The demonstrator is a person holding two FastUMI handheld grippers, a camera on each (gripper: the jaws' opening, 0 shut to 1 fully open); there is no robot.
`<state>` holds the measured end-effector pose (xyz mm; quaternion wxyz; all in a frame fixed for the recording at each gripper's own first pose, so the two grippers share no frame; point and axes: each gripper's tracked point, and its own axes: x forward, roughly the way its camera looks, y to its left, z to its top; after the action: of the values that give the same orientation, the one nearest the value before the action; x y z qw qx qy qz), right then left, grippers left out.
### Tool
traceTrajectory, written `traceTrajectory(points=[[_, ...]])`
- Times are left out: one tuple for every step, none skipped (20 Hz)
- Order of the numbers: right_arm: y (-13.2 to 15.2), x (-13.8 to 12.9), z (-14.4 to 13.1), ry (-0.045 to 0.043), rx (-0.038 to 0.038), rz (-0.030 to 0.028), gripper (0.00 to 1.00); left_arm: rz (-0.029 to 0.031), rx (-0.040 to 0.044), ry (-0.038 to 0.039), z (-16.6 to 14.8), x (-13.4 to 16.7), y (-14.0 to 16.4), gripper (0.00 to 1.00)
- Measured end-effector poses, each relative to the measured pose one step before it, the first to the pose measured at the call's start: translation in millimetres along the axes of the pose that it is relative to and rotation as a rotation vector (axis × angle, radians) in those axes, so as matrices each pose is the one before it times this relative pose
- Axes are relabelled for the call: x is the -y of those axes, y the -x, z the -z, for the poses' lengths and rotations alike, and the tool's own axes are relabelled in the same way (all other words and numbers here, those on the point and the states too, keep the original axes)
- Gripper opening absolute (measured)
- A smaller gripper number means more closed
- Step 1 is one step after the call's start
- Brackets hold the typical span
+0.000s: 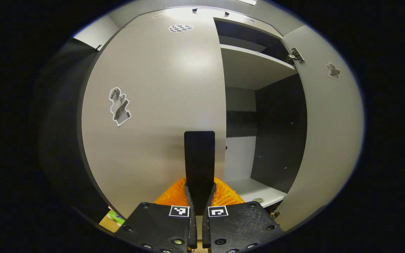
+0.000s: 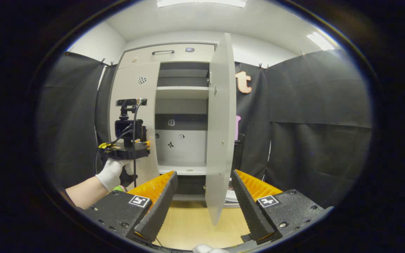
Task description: Open the right door of the double-door shoe cabinet with the right hand, and open the left door with the left hand.
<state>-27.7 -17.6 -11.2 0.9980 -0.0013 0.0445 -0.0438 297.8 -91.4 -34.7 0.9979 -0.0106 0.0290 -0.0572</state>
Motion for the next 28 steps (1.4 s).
traceTrajectory(points=[[1.97, -0.40, 0.10, 0.00012, -0.00237, -0.00395, 0.96, 0.00155, -0.00437, 0.00017, 1.06, 0.31, 0.82, 0.05], [1.99, 0.82, 1.49, -0.00008, -0.00242, -0.00439, 0.96, 0.00312, -0.00148, 0.00069, -0.38, -0.86, 0.82, 0.05], [2.31, 0.28, 0.21, -0.00144, 0.00084, -0.00611, 0.96, 0.00510, -0.00138, 0.00124, 0.67, -0.20, 1.98, 0.05], [3.15, 0.35, 0.39, -0.00366, 0.00093, -0.00282, 0.96, 0.00646, 0.00555, 0.00200, 0.15, -0.81, 1.82, 0.05], [1.87, -1.31, -0.38, -0.00594, -0.00151, -0.00909, 0.96, 0.00513, -0.00435, -0.00064, 0.34, -0.81, 2.22, 0.05], [2.60, -1.91, 0.79, -0.00477, 0.00057, -0.00857, 0.96, 0.00336, -0.00531, -0.00050, 0.32, -1.28, 2.47, 0.05], [1.59, -0.82, -0.75, -0.00327, 0.00472, -0.00446, 0.96, 0.00145, -0.00514, -0.00557, 0.42, -0.85, 3.19, 0.05], [2.16, -0.53, 0.90, -0.00022, -0.00102, -0.00425, 0.96, -0.00220, -0.00062, -0.00553, -0.78, -1.06, 5.22, 0.05], [2.32, -1.77, 1.35, -0.00075, 0.00051, -0.00795, 0.96, -0.00143, 0.00115, -0.00912, -0.28, -0.89, 5.46, 0.05], [2.24, -2.10, 0.97, -0.00176, 0.00099, -0.00768, 0.96, -0.00033, 0.00149, -0.00388, -0.76, -0.35, 6.69, 0.05], [1.44, -1.87, 0.89, 0.00131, -0.00159, -0.00849, 0.96, 0.00175, -0.00034, 0.00195, 0.50, -1.05, 5.39, 0.05], [-0.36, -0.81, 0.13, 0.00143, 0.00076, -0.00435, 0.96, 0.00391, -0.00251, 0.00395, 0.61, -1.08, 3.99, 0.05], [0.12, -2.17, 0.32, -0.00029, -0.00197, -0.00759, 0.96, 0.00151, -0.00167, 0.00365, -0.43, -1.56, 5.74, 0.05], [1.87, -3.63, 1.76, -0.00228, -0.00061, -0.00939, 0.96, -0.00036, 0.00017, -0.00001, 0.30, -2.28, 5.01, 0.05], [1.83, -4.11, 0.18, -0.00203, 0.00281, -0.01024, 0.96, -0.00173, 0.00226, -0.00193, 0.26, -3.60, 7.88, 0.05], [1.43, -3.52, -0.54, -0.00022, 0.00361, -0.00939, 0.96, -0.00192, 0.00067, -0.00111, 0.91, -2.45, 6.41, 0.05], [1.24, -3.79, 0.31, -0.00050, -0.00050, -0.01005, 0.96, -0.00153, 0.00149, 0.00113, 0.41, -2.66, 6.53, 0.05], [1.40, -4.88, 0.90, 0.00005, 0.00276, -0.01153, 0.96, -0.00105, 0.00047, 0.00146, 0.08, -1.72, 4.61, 0.05], [0.50, -3.54, -0.56, 0.00199, 0.00105, -0.00794, 0.96, -0.00105, -0.00088, -0.00201, 0.46, -2.07, 5.31, 0.05], [0.67, -3.20, 0.94, 0.00150, 0.00071, -0.00827, 0.96, -0.00150, 0.00156, -0.00373, 0.35, -3.37, 6.53, 0.05], [0.06, -3.60, -0.07, 0.00000, -0.00154, -0.00916, 0.95, -0.00379, -0.00047, -0.00253, 0.15, -4.05, 6.19, 0.05], [-0.41, -4.34, 0.05, -0.00095, -0.00024, -0.00984, 0.95, -0.00410, 0.00055, 0.00010, 0.36, -6.42, 7.65, 0.05], [-0.10, -3.82, -0.05, 0.00142, 0.00011, -0.00940, 0.96, -0.00525, 0.00235, 0.00447, 0.90, -7.20, 8.32, 0.05], [-0.90, -3.27, 0.68, 0.00244, -0.00039, -0.00748, 0.96, -0.00476, -0.00132, 0.00771, -0.45, -6.89, 6.82, 0.05], [-0.27, -3.20, 0.60, 0.00182, -0.00025, -0.00960, 0.96, -0.00561, -0.00323, 0.00783, 0.95, -5.80, 6.95, 0.05], [-0.67, -4.20, 0.76, 0.00139, -0.00149, -0.01192, 0.96, -0.00805, -0.00047, 0.00303, 0.78, -6.00, 5.28, 0.05], [-0.18, -4.17, 1.17, 0.00197, -0.00267, -0.01178, 0.96, -0.01003, -0.00150, -0.00247, -0.38, -7.41, 4.97, 0.05], [-1.60, -4.18, 0.37, 0.00214, -0.00197, -0.01324, 0.96, -0.01041, 0.00400, -0.00660, -0.57, -6.48, 4.86, 0.04]])
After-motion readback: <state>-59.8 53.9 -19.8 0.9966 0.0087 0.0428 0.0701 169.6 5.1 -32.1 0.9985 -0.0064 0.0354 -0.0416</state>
